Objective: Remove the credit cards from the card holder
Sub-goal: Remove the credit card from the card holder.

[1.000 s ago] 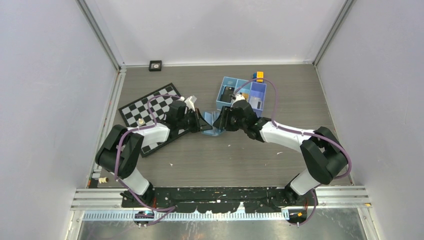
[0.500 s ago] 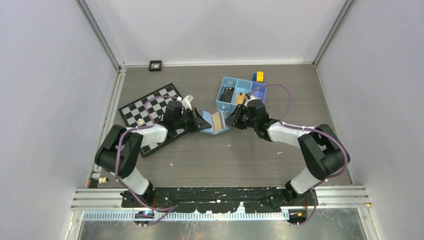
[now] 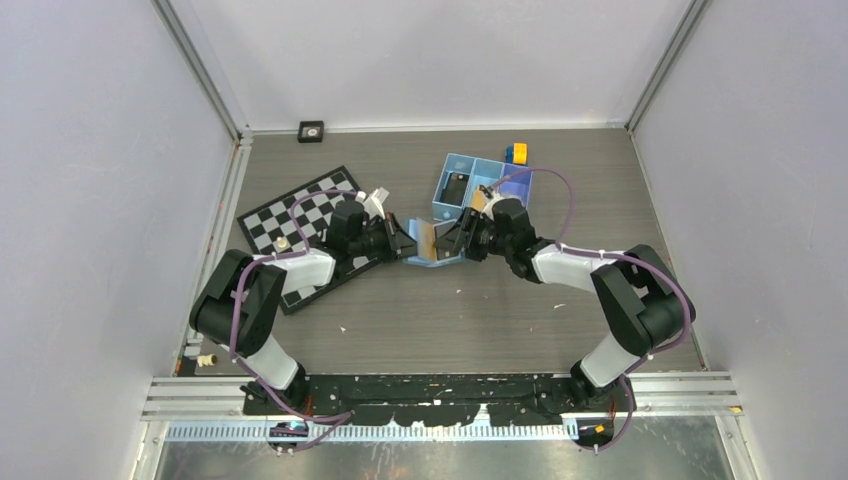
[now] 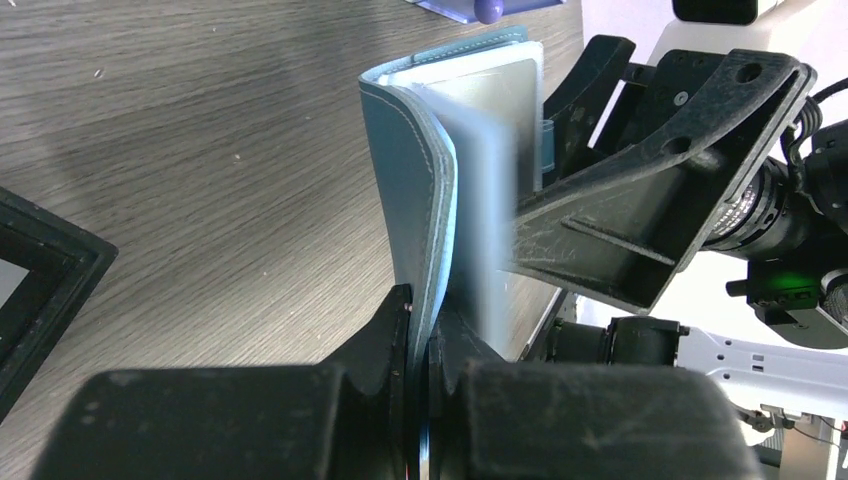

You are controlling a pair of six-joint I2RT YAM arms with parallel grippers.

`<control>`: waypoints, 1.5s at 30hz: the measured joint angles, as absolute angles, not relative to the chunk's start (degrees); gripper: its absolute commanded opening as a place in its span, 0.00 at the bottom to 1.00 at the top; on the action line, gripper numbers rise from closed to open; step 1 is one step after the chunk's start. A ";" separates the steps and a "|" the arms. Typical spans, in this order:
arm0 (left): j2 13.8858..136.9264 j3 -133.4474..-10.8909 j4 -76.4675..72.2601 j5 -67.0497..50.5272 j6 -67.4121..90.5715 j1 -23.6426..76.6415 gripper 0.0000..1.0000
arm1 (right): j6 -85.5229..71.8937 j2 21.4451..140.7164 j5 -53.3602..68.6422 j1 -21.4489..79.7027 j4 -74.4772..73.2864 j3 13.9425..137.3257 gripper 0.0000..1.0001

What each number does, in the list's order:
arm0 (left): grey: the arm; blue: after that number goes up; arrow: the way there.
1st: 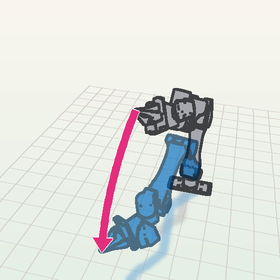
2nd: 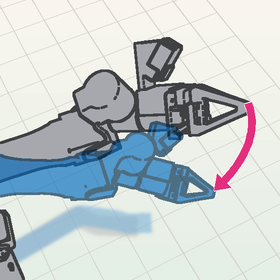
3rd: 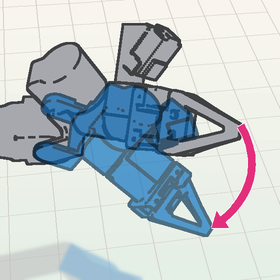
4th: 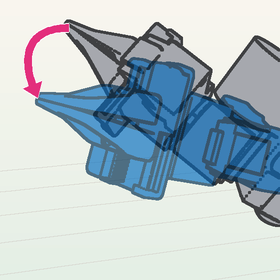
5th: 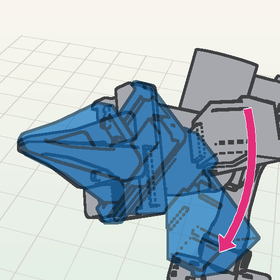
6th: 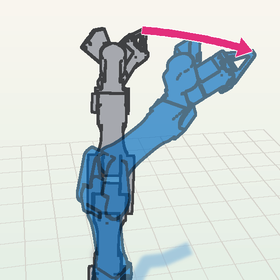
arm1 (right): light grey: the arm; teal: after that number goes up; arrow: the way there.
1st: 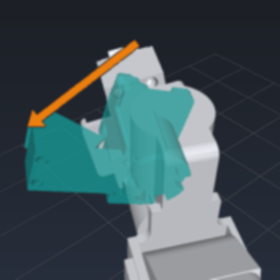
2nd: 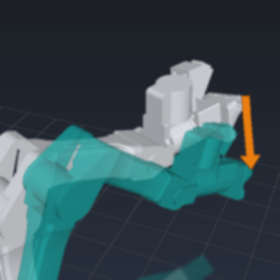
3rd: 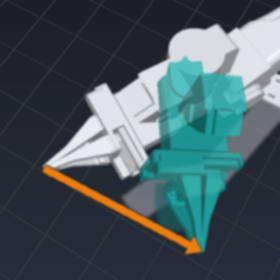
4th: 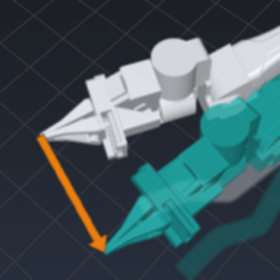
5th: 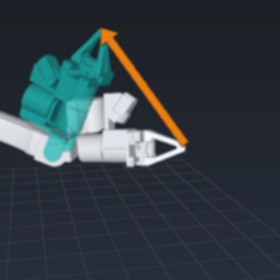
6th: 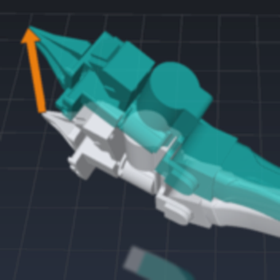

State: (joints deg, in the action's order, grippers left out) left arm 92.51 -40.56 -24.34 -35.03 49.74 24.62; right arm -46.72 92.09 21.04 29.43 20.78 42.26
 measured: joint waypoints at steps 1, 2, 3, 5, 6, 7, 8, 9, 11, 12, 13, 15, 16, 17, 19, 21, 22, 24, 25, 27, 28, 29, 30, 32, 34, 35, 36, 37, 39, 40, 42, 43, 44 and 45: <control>92.51 -40.56 -24.56 -35.16 49.87 24.62 0.00 | -46.68 92.09 21.28 29.56 21.04 42.26 0.48; 92.51 -40.56 -24.82 -35.24 50.15 24.62 0.00 | -46.63 92.12 21.56 29.76 21.26 42.26 0.44; 92.51 -40.53 -25.08 -35.35 50.41 24.62 0.00 | -46.57 92.12 21.71 29.89 21.37 42.26 0.40; 92.51 -40.42 -25.93 -35.77 50.70 24.62 0.00 | -46.39 92.16 22.00 30.22 21.43 42.26 0.32; 92.51 -40.36 -26.30 -35.94 50.78 24.62 0.00 | -46.35 92.18 22.09 30.28 21.39 42.26 0.28; 92.51 -40.34 -26.48 -36.07 50.81 24.62 0.00 | -46.28 92.18 22.11 30.33 21.39 42.26 0.24; 92.51 -40.27 -26.70 -36.12 50.83 24.60 0.01 | -46.22 92.18 22.09 30.33 21.32 42.26 0.21; 92.51 -40.16 -26.83 -36.10 50.83 24.53 0.04 | -46.15 92.18 22.00 30.33 21.23 42.26 0.19; 92.51 -39.68 -27.20 -36.03 50.92 24.10 0.15 | -46.11 92.18 21.80 30.33 20.93 42.26 0.16; 92.47 -39.27 -27.44 -36.01 51.03 23.90 0.21 | -46.06 92.16 21.65 30.37 20.78 42.26 0.15; 92.36 -38.76 -27.68 -36.03 51.27 23.64 0.26 | -46.04 92.09 21.45 30.52 20.58 42.26 0.15; 92.05 -37.71 -28.14 -36.03 51.96 23.07 0.36 | -45.84 91.70 20.64 30.85 19.99 42.26 0.14; 91.81 -37.06 -28.82 -36.03 52.40 22.61 0.41 | -45.78 91.44 20.18 30.87 19.57 42.26 0.13; 91.66 -36.64 -29.19 -36.03 52.62 22.28 0.45 | -45.69 91.24 19.81 30.87 19.33 42.24 0.13; 91.50 -35.83 -30.81 -36.05 53.69 21.50 0.55 | -45.60 90.94 19.31 30.83 19.18 42.19 0.13; 91.48 -34.98 -32.95 -36.07 54.85 20.78 0.63 | -45.58 90.70 19.05 30.72 19.16 42.17 0.13; 91.48 -34.54 -33.91 -36.12 55.35 20.49 0.66 | -45.58 90.56 18.98 30.68 19.18 42.13 0.12; 91.48 -33.15 -36.84 -36.25 56.86 19.81 0.69 | -45.58 90.35 18.98 30.65 19.25 42.06 0.12; 91.48 -32.73 -37.74 -36.32 57.28 19.68 0.71 | -45.58 90.28 19.00 30.63 19.33 42.00 0.12; 91.53 -32.05 -40.10 -36.80 58.67 19.38 0.71 | -45.58 90.19 19.11 30.63 19.68 41.67 0.12; 91.64 -31.94 -41.15 -37.08 59.35 19.38 0.72 | -45.58 90.11 19.18 30.63 19.73 41.45 0.12; 91.83 -31.88 -42.76 -37.43 59.99 19.35 0.73 | -45.58 90.00 19.18 30.63 19.73 41.25 0.12; 92.16 -31.79 -44.47 -37.78 60.80 19.35 0.74 | -45.60 89.91 19.20 30.63 19.75 41.10 0.12; 92.95 -31.44 -48.05 -38.39 62.52 19.09 0.75 | -45.63 89.89 19.35 30.63 20.12 40.82 0.12; 93.67 -30.63 -51.27 -38.92 64.07 18.74 0.75 | -45.63 89.89 19.55 30.63 20.49 40.62 0.12; 93.97 -30.22 -52.53 -39.13 64.60 18.52 0.72 | -45.63 89.89 19.66 30.63 20.67 40.56 0.12; 94.37 -29.91 -53.78 -39.35 65.32 18.22 0.66 | -45.65 89.89 19.77 30.63 20.93 40.49 0.12; 94.78 -29.89 -54.46 -39.72 65.65 18.04 0.61 | -45.67 89.89 19.99 30.63 21.19 40.47 0.12; 95.61 -29.89 -55.66 -40.29 66.39 17.87 0.52 | -45.69 89.89 20.49 30.63 21.96 40.45 0.12; 96.03 -29.89 -56.12 -40.51 66.78 17.87 0.49 | -45.74 89.89 20.71 30.63 22.35 40.42 0.12; 97.08 -29.95 -56.84 -41.10 67.35 17.87 0.47 | -45.87 89.89 21.19 30.63 23.16 40.27 0.12; 97.58 -30.04 -56.90 -41.43 67.48 17.87 0.46 | -45.89 89.89 21.43 30.63 23.33 40.27 0.12; 98.10 -30.20 -56.88 -41.76 67.55 17.89 0.46 | -45.93 89.89 21.74 30.63 23.66 40.23 0.12; 98.45 -30.35 -56.80 -41.91 67.55 17.93 0.45 | -46.04 89.89 21.93 30.63 23.92 40.21 0.12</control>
